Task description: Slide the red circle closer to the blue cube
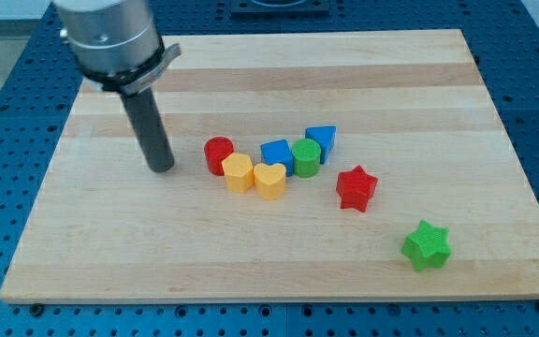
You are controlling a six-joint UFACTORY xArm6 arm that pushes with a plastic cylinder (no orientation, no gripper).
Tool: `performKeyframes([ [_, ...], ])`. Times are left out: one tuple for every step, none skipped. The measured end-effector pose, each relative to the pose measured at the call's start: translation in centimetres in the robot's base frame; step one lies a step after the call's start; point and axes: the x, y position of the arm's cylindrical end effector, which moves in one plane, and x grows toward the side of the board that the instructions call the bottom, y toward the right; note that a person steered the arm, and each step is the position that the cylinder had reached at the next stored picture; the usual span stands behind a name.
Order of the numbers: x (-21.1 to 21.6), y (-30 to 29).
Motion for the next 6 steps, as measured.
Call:
performKeyframes([
  [0.9, 1.0],
  [0.3, 3.0],
  [-1.1, 4.5],
  [-2.2, 7.3],
  [-2.6, 8.4],
  [-2.7, 7.3],
])
